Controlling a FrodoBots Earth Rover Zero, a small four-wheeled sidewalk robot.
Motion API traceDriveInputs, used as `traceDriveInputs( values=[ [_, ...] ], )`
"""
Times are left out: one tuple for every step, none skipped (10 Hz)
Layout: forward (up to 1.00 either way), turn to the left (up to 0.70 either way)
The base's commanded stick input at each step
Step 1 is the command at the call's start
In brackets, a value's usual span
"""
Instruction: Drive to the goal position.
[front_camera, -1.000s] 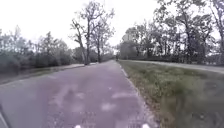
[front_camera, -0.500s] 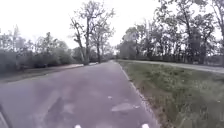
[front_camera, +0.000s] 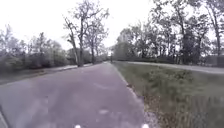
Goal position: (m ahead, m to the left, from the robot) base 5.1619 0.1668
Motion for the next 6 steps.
traceDriveInputs(
  values=[
    [1.00,0.00],
    [1.00,0.00],
    [1.00,0.00],
    [1.00,0.00],
    [1.00,0.00],
    [1.00,0.00]
  ],
)
